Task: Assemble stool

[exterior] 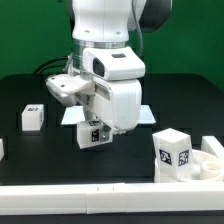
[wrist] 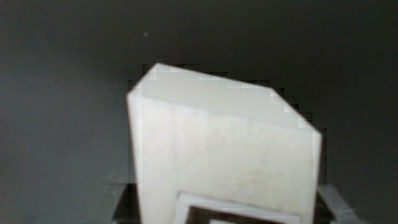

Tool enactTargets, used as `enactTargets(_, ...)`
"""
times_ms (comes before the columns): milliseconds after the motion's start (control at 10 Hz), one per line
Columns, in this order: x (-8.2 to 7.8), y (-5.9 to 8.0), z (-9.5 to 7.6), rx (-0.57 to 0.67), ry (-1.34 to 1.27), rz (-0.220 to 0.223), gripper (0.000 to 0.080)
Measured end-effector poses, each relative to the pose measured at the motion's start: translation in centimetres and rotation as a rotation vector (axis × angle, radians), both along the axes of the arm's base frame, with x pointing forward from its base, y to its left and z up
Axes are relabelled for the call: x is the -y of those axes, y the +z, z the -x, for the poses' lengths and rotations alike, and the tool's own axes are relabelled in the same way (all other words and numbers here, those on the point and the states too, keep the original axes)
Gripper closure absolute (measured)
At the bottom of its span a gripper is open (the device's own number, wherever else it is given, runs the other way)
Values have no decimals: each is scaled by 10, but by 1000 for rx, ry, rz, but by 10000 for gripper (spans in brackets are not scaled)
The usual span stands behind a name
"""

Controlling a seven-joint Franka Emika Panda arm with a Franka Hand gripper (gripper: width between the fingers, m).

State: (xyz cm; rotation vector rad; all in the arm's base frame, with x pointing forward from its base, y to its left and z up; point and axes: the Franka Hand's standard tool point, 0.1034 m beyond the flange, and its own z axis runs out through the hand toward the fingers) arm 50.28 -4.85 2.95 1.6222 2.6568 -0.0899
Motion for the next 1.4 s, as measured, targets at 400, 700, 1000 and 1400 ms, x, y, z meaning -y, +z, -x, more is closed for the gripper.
enactTargets(400,10,-1,4,-43,416,44,485)
enactTargets(700,10,-10,17,-151,810,53,485)
enactTargets(1000,17,-11,18,-169,922,65,485)
enactTargets(1400,16,-5,17,-151,828,86,212)
